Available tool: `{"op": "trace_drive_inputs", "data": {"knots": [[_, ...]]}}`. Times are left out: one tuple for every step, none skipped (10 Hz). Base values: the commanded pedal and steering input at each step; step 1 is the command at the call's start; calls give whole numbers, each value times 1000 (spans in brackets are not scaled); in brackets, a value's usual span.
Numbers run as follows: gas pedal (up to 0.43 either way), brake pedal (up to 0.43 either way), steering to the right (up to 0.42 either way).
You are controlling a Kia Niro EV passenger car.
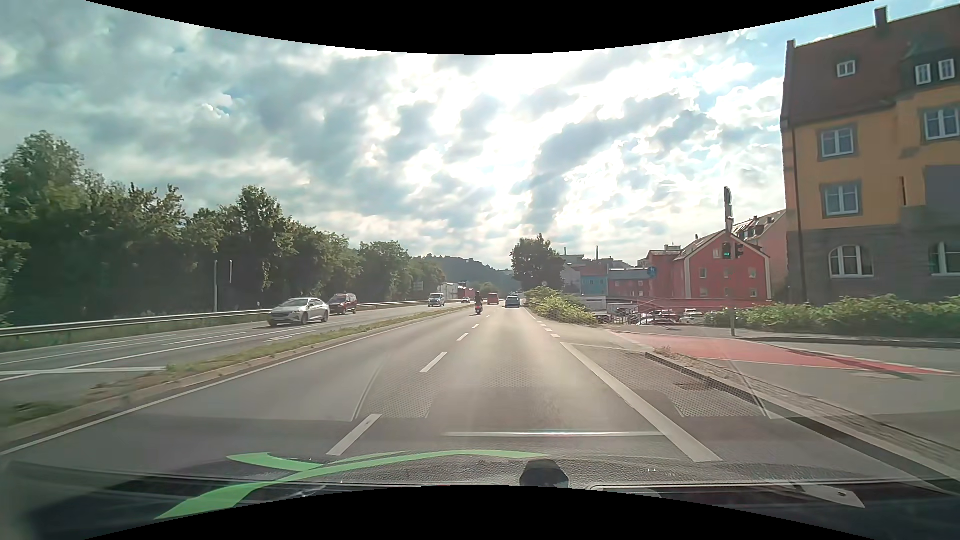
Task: Follow the waypoints while adhering to traffic rules and regulations
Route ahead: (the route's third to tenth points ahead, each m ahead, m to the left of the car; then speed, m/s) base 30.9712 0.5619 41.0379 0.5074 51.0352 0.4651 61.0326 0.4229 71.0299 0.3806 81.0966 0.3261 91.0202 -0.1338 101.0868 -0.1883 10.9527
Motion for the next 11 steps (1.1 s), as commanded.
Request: {"op": "trace_drive_inputs", "data": {"knots": [[228,0,-1],[228,0,0],[228,0,0],[228,0,0],[228,0,0],[228,0,0],[228,0,0],[220,0,0],[130,0,0],[118,0,0],[138,0,0]]}}
